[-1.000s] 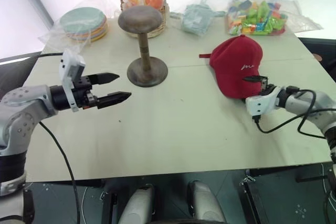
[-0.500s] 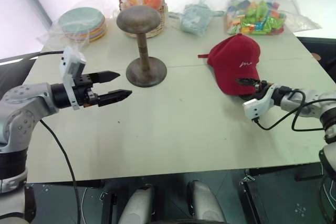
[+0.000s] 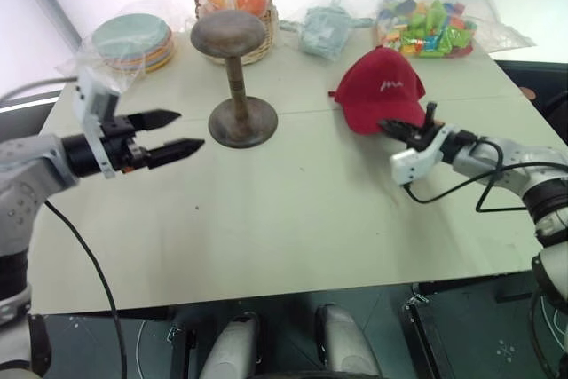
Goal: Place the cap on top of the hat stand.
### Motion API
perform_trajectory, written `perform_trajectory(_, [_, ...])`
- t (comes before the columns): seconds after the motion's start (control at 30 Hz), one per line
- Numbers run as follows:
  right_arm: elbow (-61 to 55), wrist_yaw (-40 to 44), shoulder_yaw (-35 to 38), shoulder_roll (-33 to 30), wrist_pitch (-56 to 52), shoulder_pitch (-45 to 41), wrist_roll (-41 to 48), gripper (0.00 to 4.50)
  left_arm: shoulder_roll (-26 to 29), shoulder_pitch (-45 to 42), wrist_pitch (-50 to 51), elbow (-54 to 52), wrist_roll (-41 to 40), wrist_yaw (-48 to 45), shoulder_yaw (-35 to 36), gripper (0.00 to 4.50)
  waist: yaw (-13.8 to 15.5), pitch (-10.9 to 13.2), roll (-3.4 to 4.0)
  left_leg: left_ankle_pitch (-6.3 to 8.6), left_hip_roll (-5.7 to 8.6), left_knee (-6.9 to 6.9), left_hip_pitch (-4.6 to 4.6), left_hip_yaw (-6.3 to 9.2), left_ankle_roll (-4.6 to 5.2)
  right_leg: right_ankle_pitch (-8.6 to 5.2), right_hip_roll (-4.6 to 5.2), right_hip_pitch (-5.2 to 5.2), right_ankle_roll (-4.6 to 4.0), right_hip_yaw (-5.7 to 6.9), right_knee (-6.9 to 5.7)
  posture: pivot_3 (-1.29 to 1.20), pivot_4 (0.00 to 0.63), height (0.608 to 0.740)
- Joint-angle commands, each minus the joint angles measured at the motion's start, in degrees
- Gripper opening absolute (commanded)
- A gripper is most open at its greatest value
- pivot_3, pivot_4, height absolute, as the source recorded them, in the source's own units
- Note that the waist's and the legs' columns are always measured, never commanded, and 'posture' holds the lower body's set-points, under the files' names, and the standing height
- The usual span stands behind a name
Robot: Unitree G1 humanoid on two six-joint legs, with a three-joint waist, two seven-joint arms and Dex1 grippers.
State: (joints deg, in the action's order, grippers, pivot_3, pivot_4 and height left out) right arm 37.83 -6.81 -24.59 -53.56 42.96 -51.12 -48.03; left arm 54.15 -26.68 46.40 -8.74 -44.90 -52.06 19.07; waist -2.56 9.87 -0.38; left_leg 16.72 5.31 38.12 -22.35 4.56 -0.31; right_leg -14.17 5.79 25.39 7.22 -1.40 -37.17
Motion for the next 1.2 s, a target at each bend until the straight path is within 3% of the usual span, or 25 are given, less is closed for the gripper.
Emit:
perform_trajectory(0.03, [-12.01, 4.81, 9.39, 1.42, -11.55, -0.75, 6.69, 0.04, 2.37, -2.31, -2.72, 3.3, 1.91, -1.04, 2.26, 4.5, 0.03, 0.0, 0.01, 0.0, 0.0, 0.0, 0.0, 0.0, 0.0, 0.0, 0.0, 0.0, 0.0, 0.0, 0.0, 0.0, 0.15, 0.74])
perform_trajectory(0.23, [-25.46, 12.22, 14.92, 10.5, -27.54, -9.72, 9.52, 0.04, 3.22, -7.19, -5.73, 8.75, 4.87, -3.72, -0.72, 4.5, 0.06, 0.01, 0.0, 0.0, 0.02, 0.03, -0.03, 0.03, 0.01, 0.0, 0.02, 0.0, 0.0, 0.02, -0.01, 0.0, 0.15, 0.74])
perform_trajectory(0.43, [-32.63, 22.39, 10.48, 24.08, -37.37, -17.45, 11.64, 0.04, 3.65, -9.7, -7.53, 12.12, 7.31, -5.86, -1.81, 4.5, -0.33, -0.01, -0.02, 0.0, 0.0, -0.07, -0.06, 0.09, 0.01, 0.0, 0.0, 0.08, 0.0, 0.05, -0.02, 0.0, 0.15, 0.74])
perform_trajectory(0.6, [-33.97, 24.09, 7.51, 32.63, -40.5, -19.43, 10.67, 0.04, 3.83, -8.58, -8.72, 12.94, 8.87, -4.86, 0.0, 4.5, -0.46, -0.02, -0.04, 0.0, 0.02, 0.01, -0.09, 0.16, 0.01, 0.01, 0.02, 0.07, 0.0, 0.1, -0.06, 0.0, 0.15, 0.74])
perform_trajectory(0.83, [-30.02, 23.64, 3.12, 35.6, -36.99, -16.52, 9.99, 0.04, 3.86, -3.54, -7.72, 9.97, 7.7, -2.74, 5.35, 4.5, -0.18, -0.06, -0.1, 0.0, 0.06, 0.02, -0.11, 0.24, 0.0, 0.01, 0.05, 0.08, -0.01, 0.17, -0.05, 0.0, 0.15, 0.74])
perform_trajectory(1.2, [-30.66, 26.99, -3.04, 38.84, -34.9, -11.29, 8.53, 0.04, 2.62, 0.63, -4.88, 4.61, 4.38, -0.31, 7.98, 4.5, -0.86, -0.06, -0.1, 0.0, 0.05, 0.01, -0.12, 0.24, 0.0, 0.01, 0.04, 0.1, -0.01, 0.16, -0.06, 0.0, 0.15, 0.74])
